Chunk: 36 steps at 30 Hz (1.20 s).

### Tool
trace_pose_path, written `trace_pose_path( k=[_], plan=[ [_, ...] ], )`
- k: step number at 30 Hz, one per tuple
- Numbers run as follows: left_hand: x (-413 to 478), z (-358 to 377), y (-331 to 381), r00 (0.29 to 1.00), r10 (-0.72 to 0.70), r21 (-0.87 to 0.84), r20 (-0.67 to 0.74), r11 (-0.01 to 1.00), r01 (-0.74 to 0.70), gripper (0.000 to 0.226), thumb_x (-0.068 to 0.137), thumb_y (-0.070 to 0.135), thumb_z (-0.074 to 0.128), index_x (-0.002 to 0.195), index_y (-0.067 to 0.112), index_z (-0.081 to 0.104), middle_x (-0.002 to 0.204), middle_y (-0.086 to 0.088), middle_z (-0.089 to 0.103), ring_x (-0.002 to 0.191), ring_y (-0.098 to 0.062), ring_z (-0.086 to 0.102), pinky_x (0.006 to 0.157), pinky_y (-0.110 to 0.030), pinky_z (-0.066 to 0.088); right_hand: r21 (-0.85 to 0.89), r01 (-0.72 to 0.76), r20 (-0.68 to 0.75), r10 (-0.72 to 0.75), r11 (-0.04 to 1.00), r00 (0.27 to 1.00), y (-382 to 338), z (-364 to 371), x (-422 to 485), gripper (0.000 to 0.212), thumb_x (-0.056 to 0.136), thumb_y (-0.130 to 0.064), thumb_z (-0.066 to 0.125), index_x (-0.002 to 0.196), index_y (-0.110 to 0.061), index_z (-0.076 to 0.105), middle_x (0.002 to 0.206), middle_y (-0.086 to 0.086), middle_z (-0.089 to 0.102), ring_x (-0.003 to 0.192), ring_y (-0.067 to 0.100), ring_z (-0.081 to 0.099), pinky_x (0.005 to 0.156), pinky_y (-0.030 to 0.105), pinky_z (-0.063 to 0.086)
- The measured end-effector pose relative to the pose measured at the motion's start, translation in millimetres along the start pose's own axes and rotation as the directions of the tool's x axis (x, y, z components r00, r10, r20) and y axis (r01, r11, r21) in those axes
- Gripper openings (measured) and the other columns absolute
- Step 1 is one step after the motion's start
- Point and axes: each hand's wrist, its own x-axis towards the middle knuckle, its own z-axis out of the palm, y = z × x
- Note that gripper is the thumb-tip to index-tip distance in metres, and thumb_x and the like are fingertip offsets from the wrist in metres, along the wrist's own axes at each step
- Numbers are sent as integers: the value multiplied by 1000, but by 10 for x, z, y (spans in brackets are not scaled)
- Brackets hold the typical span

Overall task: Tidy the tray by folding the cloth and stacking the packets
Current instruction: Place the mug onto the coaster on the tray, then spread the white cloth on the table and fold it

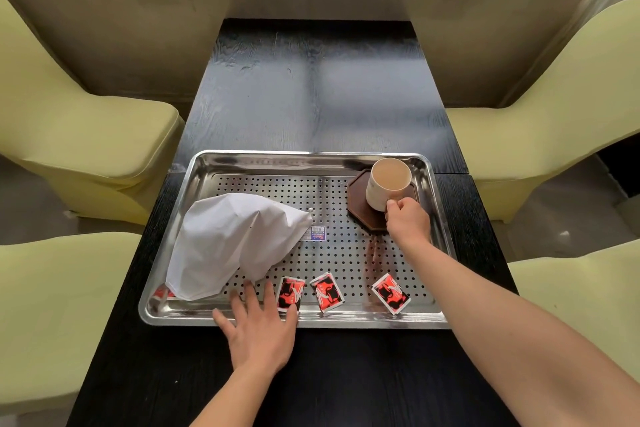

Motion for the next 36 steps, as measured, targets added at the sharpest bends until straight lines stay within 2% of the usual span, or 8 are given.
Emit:
trace_pose_path(
  k=[13, 16, 19, 23, 27, 29, 32, 36],
  plan=[
    [-26, -16, -11, 1000, 1, -5, 5, 1000, -1, 75, 93, 67, 10, 158, 29, 2, 167, -9, 2, 152, -36, -6, 114, -68, -10, 183, 1, -10, 1, 983, 1000, 59, -22, -133, 18, 96, -31, 59, 108, -17, 59, 112, 4, 64, 98, 24, 64, 89, 45, 55],
    [-15, -11, -3, 1000, 4, -17, -2, 1000, -4, 75, 93, 67, 11, 158, 30, 4, 167, -9, 2, 152, -36, -6, 113, -68, -11, 203, 52, -87, -35, 978, 996, 35, -45, -216, 12, 93, -26, 62, 101, -20, 55, 111, 4, 56, 93, 22, 60, 84, 39, 53],
    [-4, -11, 5, 1000, 8, -17, 4, 1000, -8, 75, 94, 66, 13, 158, 29, 4, 167, -9, 1, 152, -36, -7, 113, -68, -11, 186, 127, -131, -104, 974, 986, 34, -25, -347, 14, 92, -23, 63, 104, -18, 57, 107, 4, 52, 90, 22, 57, 80, 34, 46],
    [-8, -15, -12, 1000, 7, -18, 12, 1000, -7, 75, 94, 66, 12, 158, 29, 3, 167, -9, 1, 152, -37, -7, 114, -68, -10, 121, 229, -117, -215, 966, 970, 6, 106, -553, 22, 92, -18, 62, 113, -11, 61, 104, 4, 53, 86, 20, 56, 75, 29, 41],
    [24, -15, -28, 999, 20, -18, 48, 1000, -19, 77, 93, 68, 11, 158, 29, 0, 168, -9, -3, 152, -37, -10, 113, -68, -12, 143, 259, 7, -263, 955, 965, -202, 277, -712, 19, 93, -20, 63, 110, -13, 61, 98, 2, 60, 87, 20, 59, 76, 34, 50],
    [40, -15, -40, 997, 25, -27, 66, 999, -23, 78, 93, 70, 10, 158, 29, 1, 168, -9, -3, 152, -36, -10, 113, -69, -12, 139, 300, 89, -313, 944, 945, -353, 379, -795, 24, 92, -26, 64, 113, -14, 60, 97, 2, 62, 88, 20, 62, 76, 32, 51],
    [62, -17, -76, 994, 47, -69, 94, 997, -41, 80, 92, 72, 13, 159, 29, 4, 168, -8, -1, 152, -34, -8, 112, -67, -14, 148, 368, 212, -393, 918, 895, -589, 533, -937, 44, 87, -38, 70, 123, -17, 57, 111, 2, 62, 92, 16, 63, 82, 38, 55],
    [90, -25, -184, 990, 107, -140, 96, 986, -93, 79, 92, 73, 21, 158, 29, 12, 167, -4, 5, 153, -28, -3, 115, -62, -12, 60, 462, 383, -448, 885, 808, -830, 750, -1098, 87, 75, -54, 77, 147, -26, 38, 142, 3, 47, 128, 23, 47, 103, 48, 46]
  ],
)
